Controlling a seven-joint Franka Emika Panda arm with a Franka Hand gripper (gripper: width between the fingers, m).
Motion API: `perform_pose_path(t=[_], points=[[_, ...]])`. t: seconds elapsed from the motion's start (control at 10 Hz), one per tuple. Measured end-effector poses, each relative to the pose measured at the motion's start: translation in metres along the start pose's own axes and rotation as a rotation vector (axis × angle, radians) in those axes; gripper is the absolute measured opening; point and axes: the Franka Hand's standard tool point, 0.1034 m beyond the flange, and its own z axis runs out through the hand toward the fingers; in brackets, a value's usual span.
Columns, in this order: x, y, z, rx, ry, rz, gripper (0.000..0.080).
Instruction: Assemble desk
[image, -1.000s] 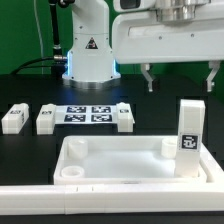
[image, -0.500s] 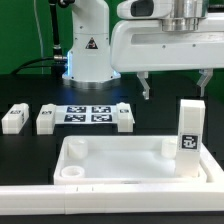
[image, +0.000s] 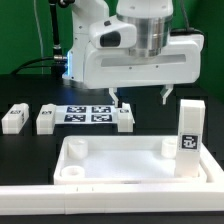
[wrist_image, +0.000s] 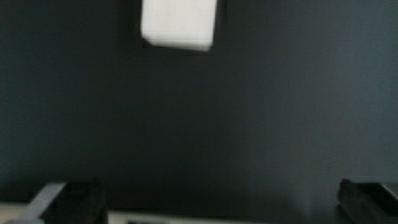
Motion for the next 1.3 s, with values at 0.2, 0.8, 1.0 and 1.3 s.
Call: perform_pose_path(t=[0.2, 0.8, 1.0, 1.3], points=[[0.008, -0.002, -0.002, 0.006, -0.102, 0.002, 0.0649], [-0.034, 0.015, 0.035, 0.028, -0.597, 0.058, 0.0649], [-0.026, 0.020, 0.040, 0.029, -0.672, 0.067, 0.0649], [-0.035, 0.014, 0.060, 0.055, -0.674, 0.095, 0.0649]])
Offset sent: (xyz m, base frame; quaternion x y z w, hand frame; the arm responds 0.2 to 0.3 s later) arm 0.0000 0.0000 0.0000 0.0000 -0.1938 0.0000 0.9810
